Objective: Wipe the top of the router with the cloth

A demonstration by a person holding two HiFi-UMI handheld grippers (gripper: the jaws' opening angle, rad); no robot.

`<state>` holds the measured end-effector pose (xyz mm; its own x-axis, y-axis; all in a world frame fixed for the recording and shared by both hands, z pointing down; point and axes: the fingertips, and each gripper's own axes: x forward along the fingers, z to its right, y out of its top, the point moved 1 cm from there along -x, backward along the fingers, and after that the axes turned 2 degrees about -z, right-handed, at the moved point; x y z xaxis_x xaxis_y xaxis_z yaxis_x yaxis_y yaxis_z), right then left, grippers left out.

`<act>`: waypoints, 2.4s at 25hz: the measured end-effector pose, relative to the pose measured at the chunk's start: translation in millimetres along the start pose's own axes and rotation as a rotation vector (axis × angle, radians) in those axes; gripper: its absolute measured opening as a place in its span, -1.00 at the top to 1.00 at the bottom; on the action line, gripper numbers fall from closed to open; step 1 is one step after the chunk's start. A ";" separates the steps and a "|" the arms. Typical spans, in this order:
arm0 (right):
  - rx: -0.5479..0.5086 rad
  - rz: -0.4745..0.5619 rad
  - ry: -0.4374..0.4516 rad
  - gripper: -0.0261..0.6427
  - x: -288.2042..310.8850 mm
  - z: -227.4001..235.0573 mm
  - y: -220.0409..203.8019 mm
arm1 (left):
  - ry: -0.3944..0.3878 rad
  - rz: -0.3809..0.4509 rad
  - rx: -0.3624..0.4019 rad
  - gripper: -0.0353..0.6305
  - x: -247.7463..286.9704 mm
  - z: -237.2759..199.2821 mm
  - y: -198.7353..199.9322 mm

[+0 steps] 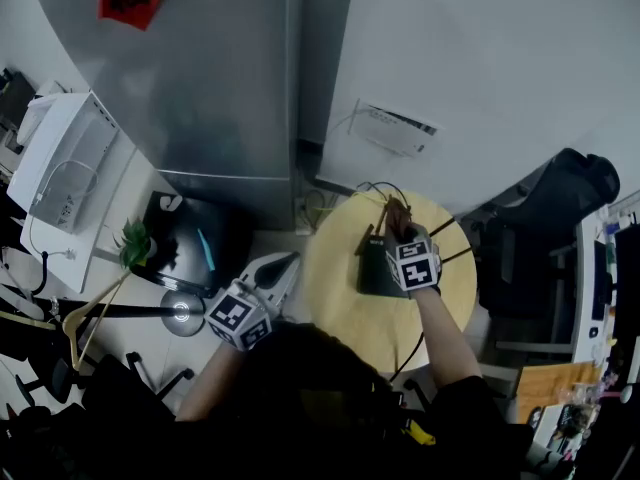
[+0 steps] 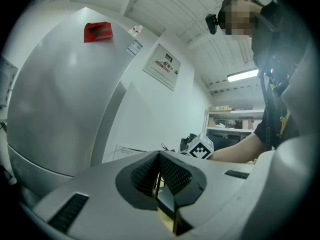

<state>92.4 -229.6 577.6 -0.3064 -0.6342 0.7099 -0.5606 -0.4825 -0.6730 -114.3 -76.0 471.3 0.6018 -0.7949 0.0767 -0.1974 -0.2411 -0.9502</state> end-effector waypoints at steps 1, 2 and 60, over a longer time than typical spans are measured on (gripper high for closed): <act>-0.015 0.018 -0.010 0.73 -5.8 0.3 4.3 | 0.001 0.006 -0.010 0.90 0.3 0.5 0.5; -0.029 0.038 -0.021 0.73 -12.2 0.9 8.9 | 0.000 0.015 -0.021 0.90 1.2 0.9 1.5; -0.141 -0.286 -0.090 0.73 40.2 -20.9 -30.8 | 0.115 0.012 -0.024 0.90 -42.0 -22.2 7.7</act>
<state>81.3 -227.5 631.2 -0.0556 -0.5393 0.8402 -0.7167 -0.5644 -0.4097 -158.3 -56.8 467.5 0.5072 -0.8559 0.1008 -0.2236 -0.2437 -0.9437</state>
